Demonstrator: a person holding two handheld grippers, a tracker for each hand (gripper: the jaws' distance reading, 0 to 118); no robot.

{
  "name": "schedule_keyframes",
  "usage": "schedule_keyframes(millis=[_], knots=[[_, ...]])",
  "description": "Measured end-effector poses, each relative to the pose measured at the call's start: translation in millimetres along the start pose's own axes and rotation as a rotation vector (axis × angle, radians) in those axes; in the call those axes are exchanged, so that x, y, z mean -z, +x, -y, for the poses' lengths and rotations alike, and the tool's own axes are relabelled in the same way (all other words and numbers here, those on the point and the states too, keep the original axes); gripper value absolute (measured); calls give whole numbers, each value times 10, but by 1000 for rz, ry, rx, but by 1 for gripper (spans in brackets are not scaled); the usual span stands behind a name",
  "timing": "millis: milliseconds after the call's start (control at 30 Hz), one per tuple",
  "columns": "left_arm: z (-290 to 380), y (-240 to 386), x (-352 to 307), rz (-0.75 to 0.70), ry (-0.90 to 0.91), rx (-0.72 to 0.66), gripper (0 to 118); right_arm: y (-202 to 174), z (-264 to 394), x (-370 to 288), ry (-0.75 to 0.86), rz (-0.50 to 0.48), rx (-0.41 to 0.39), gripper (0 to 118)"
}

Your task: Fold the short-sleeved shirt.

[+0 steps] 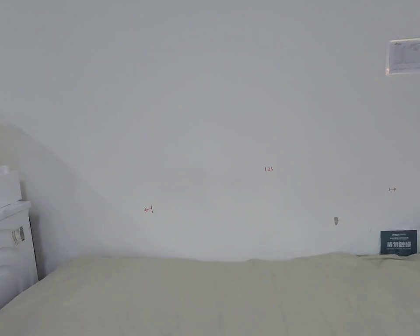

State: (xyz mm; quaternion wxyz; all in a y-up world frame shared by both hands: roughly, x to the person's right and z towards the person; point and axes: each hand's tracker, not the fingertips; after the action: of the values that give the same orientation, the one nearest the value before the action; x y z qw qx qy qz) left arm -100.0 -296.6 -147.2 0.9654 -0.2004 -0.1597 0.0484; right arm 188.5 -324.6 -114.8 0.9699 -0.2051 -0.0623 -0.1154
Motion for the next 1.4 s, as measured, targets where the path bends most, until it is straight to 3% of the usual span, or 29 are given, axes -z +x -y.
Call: schedule_keyframes(millis=[67, 167, 267, 333, 433, 533, 633, 767, 867, 1033, 1233, 1400], knots=[[-20, -2, 18, -15, -6, -6, 118, 14, 31, -61, 34, -40, 47, 77], [-53, 24, 29, -53, 13, 0, 118, 114, 27, -27, 54, -183, 75, 77], [-151, 18, 29, -50, 20, 4, 118, 79, -136, 35, 41, -154, 59, 77], [-301, 9, 124, -50, 31, 12, 118, 41, -316, 118, 65, -150, -71, 77], [-617, -2, 362, -25, 24, 88, 118, -95, -620, 400, 74, -83, -185, 77], [-780, 59, 508, -83, 48, 134, 118, -223, -755, 635, 82, -66, -188, 77], [-683, 148, 391, -186, 77, 62, 118, -302, -619, 537, 69, -19, -235, 77], [-592, 121, 353, -87, 13, 8, 118, -327, -449, 502, 6, -24, -204, 77], [-542, 152, 411, -153, -10, 1, 118, -306, -421, 525, -12, -59, -178, 77], [-497, 160, 440, -129, -26, 11, 118, -318, -438, 499, -2, -41, -216, 77], [-494, 168, 452, -119, -24, 13, 118, -262, -465, 497, -15, -77, -149, 77], [-497, 166, 479, -119, -40, 27, 118, -288, -456, 474, -15, -61, -178, 77]])
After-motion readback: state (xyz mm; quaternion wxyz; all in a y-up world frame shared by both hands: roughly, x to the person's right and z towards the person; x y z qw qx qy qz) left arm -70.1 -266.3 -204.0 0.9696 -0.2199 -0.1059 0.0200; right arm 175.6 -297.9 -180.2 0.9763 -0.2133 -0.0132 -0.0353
